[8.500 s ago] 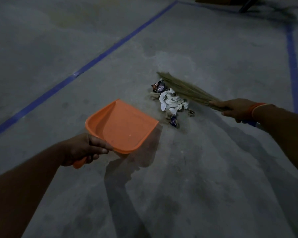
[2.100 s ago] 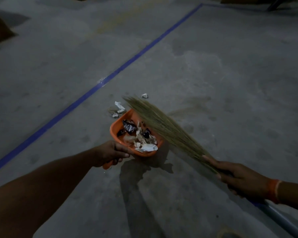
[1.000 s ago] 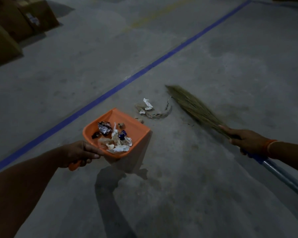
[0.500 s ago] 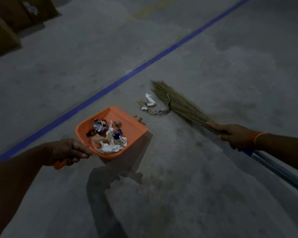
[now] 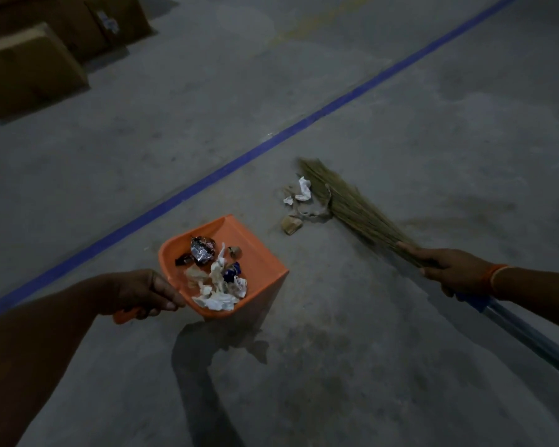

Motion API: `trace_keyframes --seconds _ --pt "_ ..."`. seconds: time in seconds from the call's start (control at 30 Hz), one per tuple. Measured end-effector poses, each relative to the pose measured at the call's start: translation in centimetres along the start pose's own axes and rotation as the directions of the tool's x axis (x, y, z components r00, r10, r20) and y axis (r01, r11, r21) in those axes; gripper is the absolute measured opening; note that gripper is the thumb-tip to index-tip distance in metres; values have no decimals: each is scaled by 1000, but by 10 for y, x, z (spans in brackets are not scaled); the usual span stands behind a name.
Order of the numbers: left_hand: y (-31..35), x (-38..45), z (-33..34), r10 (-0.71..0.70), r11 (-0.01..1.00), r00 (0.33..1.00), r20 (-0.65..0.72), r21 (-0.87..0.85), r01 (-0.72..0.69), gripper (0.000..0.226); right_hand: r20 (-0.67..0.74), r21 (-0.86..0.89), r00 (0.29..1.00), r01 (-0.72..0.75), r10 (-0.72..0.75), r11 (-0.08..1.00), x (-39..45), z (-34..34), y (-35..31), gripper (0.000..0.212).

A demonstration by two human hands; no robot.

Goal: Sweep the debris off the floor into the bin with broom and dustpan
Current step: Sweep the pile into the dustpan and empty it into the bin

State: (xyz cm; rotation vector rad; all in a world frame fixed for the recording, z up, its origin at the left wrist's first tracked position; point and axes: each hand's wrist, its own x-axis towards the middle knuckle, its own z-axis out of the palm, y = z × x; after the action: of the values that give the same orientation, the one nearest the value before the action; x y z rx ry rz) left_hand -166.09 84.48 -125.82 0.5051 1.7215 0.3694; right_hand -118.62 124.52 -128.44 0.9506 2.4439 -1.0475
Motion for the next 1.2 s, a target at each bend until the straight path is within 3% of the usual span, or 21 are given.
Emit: trace_keyframes --seconds 0.1,0.5,0.97,1.2 --pt "16 6 6 24 999 999 -37 -33 -25 19 37 -5 999 36 -36 999 -7 7 -11 63" --pt "53 45 16 17 998 1000 -14 -53 -18 25 169 -9 965 204 -200 979 -18 34 -22 65" --pt "60 59 20 81 994 997 -9 -78 -82 28 125 -224 933 357 -336 907 -49 51 -13 67" --pt "74 70 26 129 992 992 13 -10 -129 30 21 -92 939 344 -344 934 -82 48 -5 66"
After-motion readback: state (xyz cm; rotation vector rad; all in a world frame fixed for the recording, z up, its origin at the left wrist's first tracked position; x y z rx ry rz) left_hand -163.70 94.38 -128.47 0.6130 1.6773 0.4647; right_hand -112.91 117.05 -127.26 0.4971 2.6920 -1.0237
